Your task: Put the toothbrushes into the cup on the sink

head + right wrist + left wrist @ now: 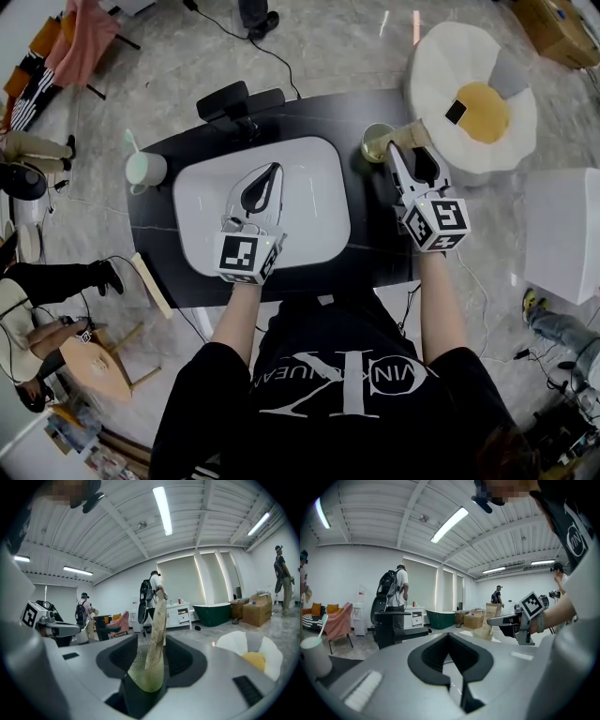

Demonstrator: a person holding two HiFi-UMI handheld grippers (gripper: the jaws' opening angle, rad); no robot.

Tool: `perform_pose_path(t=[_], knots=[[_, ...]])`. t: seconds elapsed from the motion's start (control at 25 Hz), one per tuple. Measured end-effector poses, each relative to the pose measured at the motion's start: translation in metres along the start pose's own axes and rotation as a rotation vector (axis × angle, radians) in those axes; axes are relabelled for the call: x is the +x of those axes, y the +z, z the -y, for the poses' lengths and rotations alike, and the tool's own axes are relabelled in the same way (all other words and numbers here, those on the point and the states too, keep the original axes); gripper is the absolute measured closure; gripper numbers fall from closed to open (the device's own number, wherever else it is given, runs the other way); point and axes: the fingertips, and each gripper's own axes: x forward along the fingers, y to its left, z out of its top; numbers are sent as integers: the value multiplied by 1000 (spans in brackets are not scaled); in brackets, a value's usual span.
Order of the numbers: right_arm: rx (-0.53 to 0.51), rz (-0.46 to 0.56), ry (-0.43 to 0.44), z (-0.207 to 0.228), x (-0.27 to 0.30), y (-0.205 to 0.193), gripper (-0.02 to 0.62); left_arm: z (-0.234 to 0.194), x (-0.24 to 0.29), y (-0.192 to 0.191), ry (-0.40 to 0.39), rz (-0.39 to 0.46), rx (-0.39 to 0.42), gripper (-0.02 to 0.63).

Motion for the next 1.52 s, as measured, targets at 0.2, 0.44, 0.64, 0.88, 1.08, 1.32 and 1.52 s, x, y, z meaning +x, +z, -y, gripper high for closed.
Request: perform_pose_path(t=[0.2,0.44,0.64,0.88,1.08,1.32,1.52], knots=[[21,1,-27,3,-4,-3,426,0,-4,-1,-7,-2,-1,597],[32,11,-59,6,-13,-3,426,0,-8,-1,-24,-2,3,597],[38,20,-84,4,-23,-2,426,0,-10,0,-44,8,0,597],[32,22,-105,-5,-39,0,426,4,-12,4,-71,25,-8,597],[11,28,-126,-11,-53,4,426,9,-13,7,-105,32,-1,597],[-26,28,-130,-22,-66,8,474,13,-18,13,-129,49,-2,597],[-50,23,-120,-35,-73,12,511,14,-24,22,-131,77,-5,597]])
